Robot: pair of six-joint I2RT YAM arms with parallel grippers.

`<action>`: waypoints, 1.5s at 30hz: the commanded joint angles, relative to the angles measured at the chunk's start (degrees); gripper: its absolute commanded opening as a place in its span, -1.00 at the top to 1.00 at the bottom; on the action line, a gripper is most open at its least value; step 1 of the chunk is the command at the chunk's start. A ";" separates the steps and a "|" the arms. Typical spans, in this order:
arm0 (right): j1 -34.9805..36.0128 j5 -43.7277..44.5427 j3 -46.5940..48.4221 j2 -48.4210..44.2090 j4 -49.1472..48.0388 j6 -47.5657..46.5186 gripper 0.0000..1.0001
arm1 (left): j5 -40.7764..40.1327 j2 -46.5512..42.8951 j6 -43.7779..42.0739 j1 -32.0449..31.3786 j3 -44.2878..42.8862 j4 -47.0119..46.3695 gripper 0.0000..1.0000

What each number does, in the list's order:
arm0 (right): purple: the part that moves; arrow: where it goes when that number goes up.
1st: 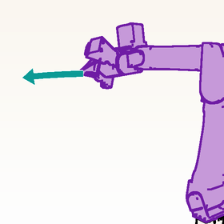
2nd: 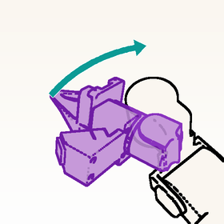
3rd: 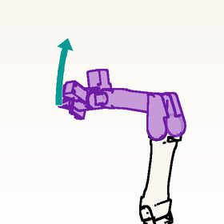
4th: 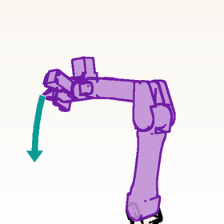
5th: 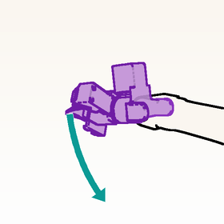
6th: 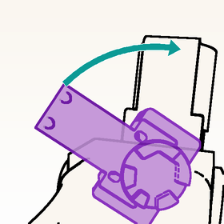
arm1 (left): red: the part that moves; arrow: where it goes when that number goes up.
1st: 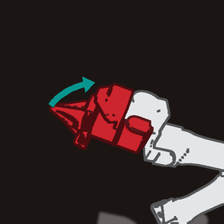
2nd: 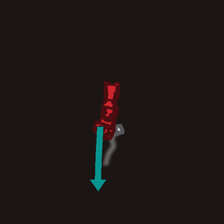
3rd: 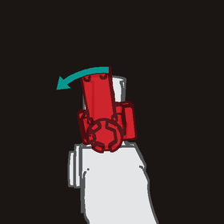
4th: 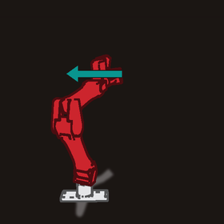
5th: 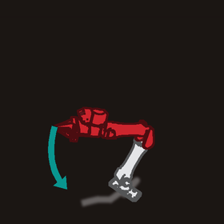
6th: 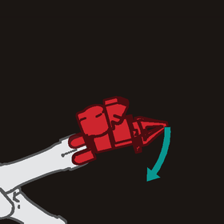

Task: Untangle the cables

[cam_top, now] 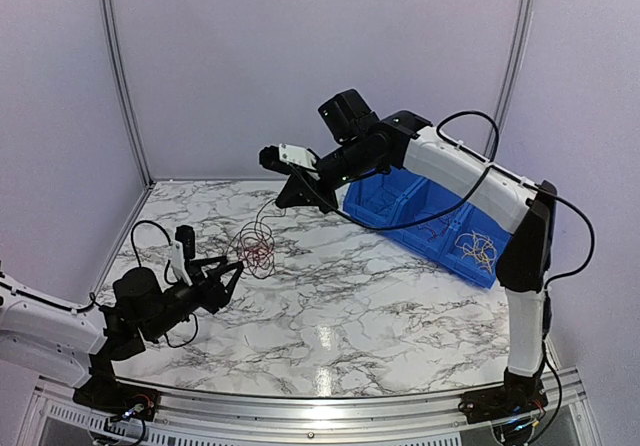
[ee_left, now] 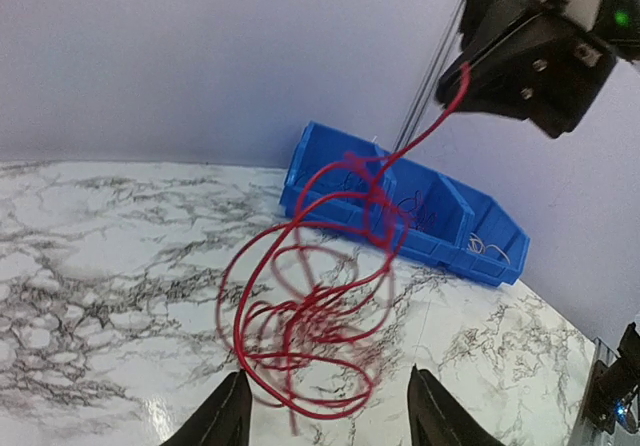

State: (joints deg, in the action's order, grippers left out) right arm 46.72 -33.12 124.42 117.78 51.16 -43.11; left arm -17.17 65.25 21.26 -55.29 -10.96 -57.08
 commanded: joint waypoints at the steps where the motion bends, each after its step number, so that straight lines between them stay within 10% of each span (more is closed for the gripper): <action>1: 0.24 -0.98 2.88 3.20 2.81 8.03 1.00 | -0.10 -2.20 -7.08 -0.79 -2.28 -3.91 -0.11; 19: 0.63 -11.81 0.26 3.05 0.72 14.85 1.00 | -10.93 23.59 -4.28 1.23 -18.09 -12.11 0.01; 31: 0.72 -25.58 8.62 -4.22 7.77 8.36 1.00 | -19.76 44.47 19.05 10.83 -16.96 -22.98 0.50; 45: -2.28 -20.41 10.46 -15.38 5.84 7.84 1.00 | -16.15 45.99 23.11 14.53 -17.47 -17.72 0.50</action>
State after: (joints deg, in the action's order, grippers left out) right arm 46.33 -56.01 137.67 100.55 56.14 -34.17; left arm -34.39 111.85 43.16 -41.17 -28.01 -75.85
